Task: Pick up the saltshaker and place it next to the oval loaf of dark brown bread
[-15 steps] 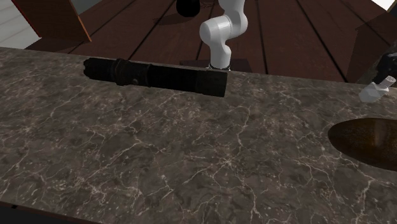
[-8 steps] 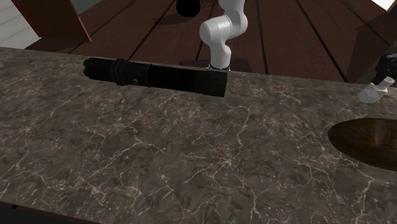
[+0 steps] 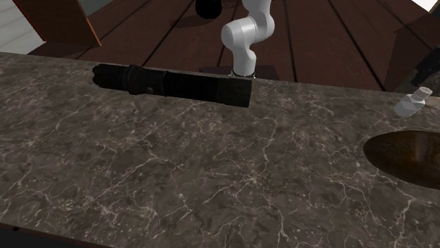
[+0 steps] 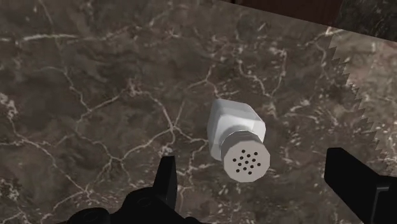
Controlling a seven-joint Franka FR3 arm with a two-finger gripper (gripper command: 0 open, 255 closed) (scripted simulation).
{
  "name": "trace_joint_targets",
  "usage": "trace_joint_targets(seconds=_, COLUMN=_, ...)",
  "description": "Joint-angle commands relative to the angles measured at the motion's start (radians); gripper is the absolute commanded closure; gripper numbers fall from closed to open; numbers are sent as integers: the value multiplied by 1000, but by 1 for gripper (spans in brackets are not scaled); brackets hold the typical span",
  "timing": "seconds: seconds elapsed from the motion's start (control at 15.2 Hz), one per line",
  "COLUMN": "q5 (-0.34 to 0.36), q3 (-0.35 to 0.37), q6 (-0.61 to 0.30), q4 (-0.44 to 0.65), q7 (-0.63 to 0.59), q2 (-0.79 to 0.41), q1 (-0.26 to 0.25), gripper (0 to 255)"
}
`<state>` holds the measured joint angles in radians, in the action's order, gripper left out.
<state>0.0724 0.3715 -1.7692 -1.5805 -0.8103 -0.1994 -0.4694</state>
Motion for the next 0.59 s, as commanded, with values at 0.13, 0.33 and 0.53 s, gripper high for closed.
trace_joint_targets(seconds=0.13, q5=4, q3=2, q6=92, q4=102, q7=-1, q2=-11, q1=-6, gripper=0)
trace_joint_targets(seconds=0.33, q5=4, q3=2, q6=92, q4=102, q7=-1, q2=-11, q1=-6, gripper=0)
trace_joint_targets(seconds=0.53, q5=4, q3=2, q6=92, q4=102, q7=-1, q2=-11, q1=-6, gripper=0)
